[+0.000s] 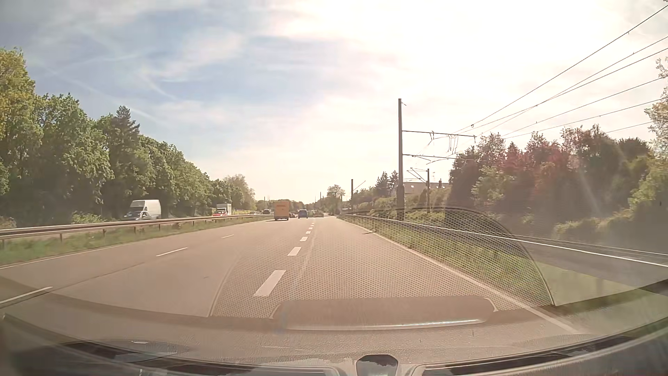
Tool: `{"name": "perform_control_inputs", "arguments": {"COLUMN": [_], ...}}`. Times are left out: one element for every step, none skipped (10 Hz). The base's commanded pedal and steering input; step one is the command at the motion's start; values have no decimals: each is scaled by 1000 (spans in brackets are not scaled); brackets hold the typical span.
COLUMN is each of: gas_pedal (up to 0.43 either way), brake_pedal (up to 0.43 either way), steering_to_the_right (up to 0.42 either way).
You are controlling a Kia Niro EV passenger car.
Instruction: Follow the waypoints while adhering to traffic rules and regulations
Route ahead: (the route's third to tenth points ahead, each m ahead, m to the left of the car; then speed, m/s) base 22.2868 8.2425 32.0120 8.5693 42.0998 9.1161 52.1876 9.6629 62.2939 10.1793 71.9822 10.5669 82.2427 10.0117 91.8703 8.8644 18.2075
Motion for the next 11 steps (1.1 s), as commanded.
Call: {"name": "perform_control_inputs", "arguments": {"gas_pedal": [67,79,79,79,79,79,79,79,79,79,79], "brake_pedal": [0,0,0,0,0,0,0,0,0,0,0], "steering_to_the_right": [-7,-7,-7,-7,-7,-8,-8,-8,-8,-8,-8]}}
